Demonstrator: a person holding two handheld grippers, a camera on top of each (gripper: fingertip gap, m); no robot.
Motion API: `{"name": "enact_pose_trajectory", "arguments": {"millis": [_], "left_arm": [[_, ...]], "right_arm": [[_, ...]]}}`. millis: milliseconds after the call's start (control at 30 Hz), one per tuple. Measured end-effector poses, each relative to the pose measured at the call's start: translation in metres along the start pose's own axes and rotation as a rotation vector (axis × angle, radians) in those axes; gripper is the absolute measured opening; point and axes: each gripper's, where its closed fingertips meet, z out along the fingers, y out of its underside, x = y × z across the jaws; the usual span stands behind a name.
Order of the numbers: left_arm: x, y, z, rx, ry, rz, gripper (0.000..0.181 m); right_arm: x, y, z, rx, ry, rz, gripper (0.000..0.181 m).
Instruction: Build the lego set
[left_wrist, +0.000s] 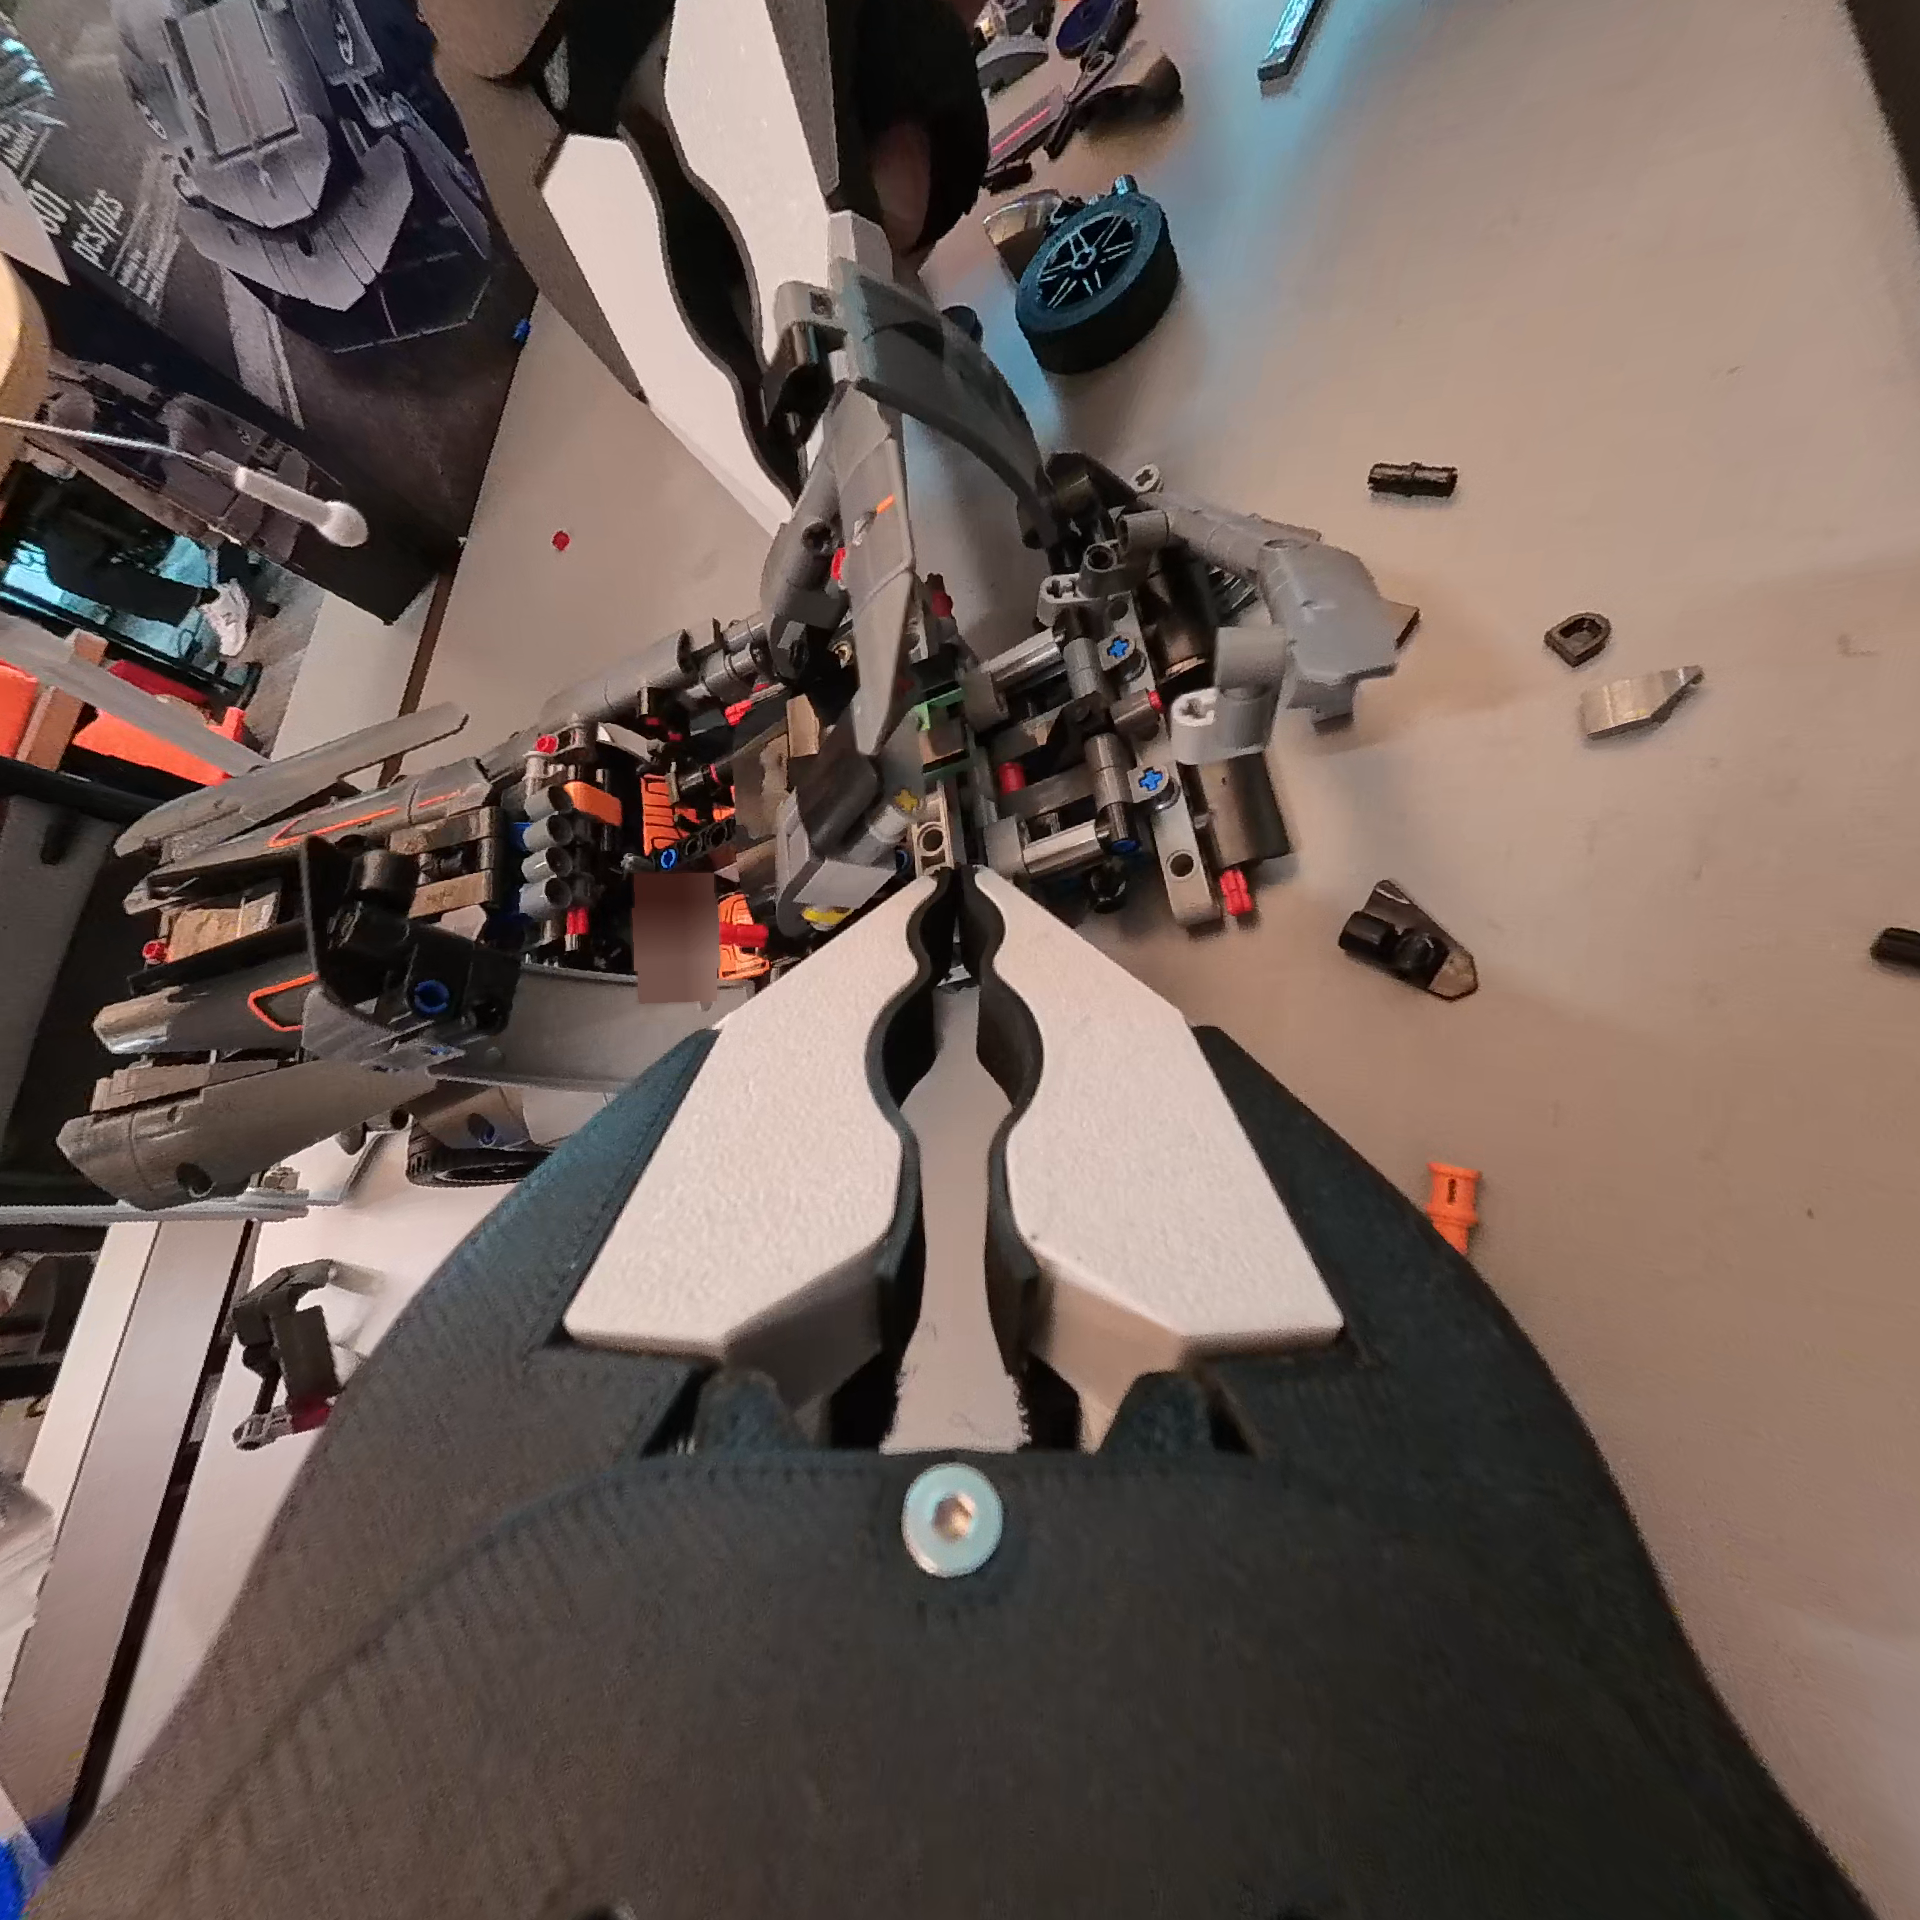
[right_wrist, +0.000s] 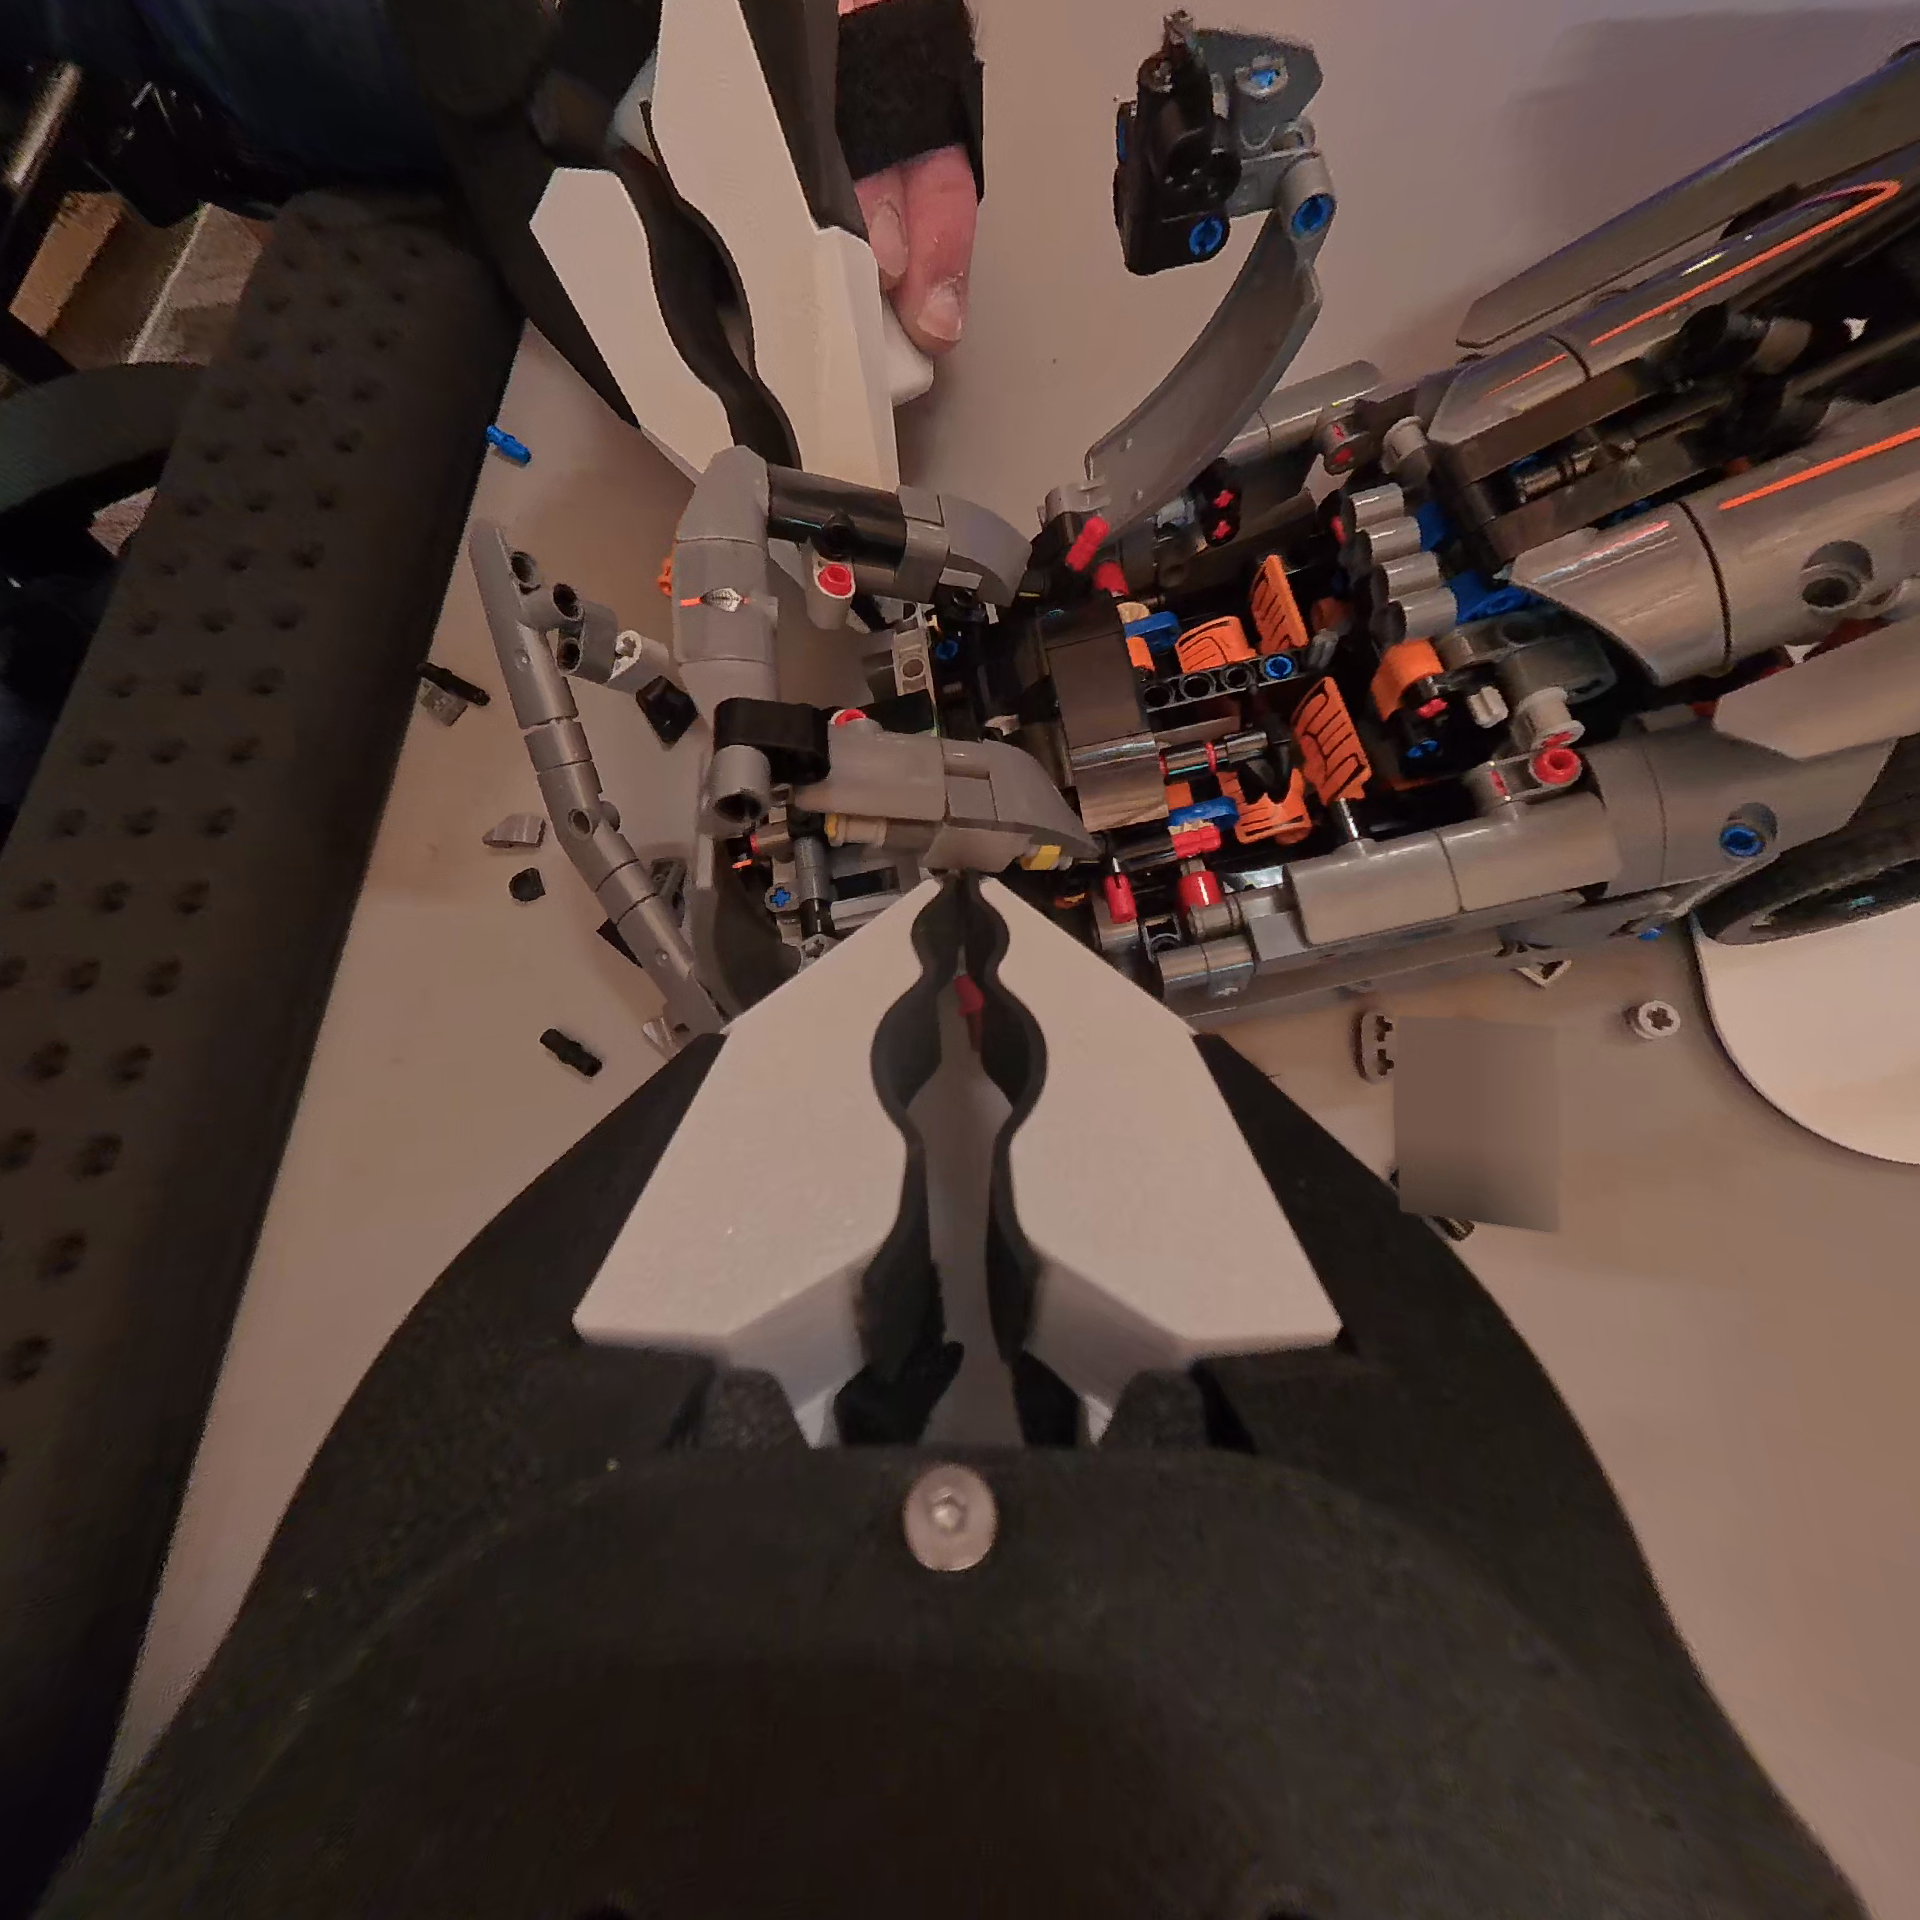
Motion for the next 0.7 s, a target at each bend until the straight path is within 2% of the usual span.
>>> {"name": "enact_pose_trajectory", "arguments": {"millis": [100,167,333,433,500,700], "left_arm": [[-0.0009,-0.0009,-0.0034,0.014,0.002,0.001,0.0],[-0.0006,0.0003,-0.0055,0.008,0.018,-0.011,0.009],[0.0026,0.0045,-0.0045,-0.006,0.049,-0.026,0.018],[0.0005,0.0077,-0.0007,-0.018,0.034,-0.037,0.016],[-0.0008,0.0065,0.0,-0.006,0.032,-0.059,0.007],[-0.0016,0.0063,0.0006,0.004,0.041,-0.092,0.006]], "right_arm": [[0.0009,0.0004,-0.0004,0.002,0.0,0.005,0.0],[0.001,0.0004,-0.0006,0.002,0.0,0.007,0.0],[0.0013,0.0005,-0.0008,0.0,0.002,0.006,0.0],[0.0013,0.0004,-0.001,0.002,0.001,0.006,0.0],[0.0011,0.0004,-0.001,0.001,-0.001,0.005,0.0],[0.001,0.0,-0.0009,0.004,-0.003,0.008,0.0]]}}
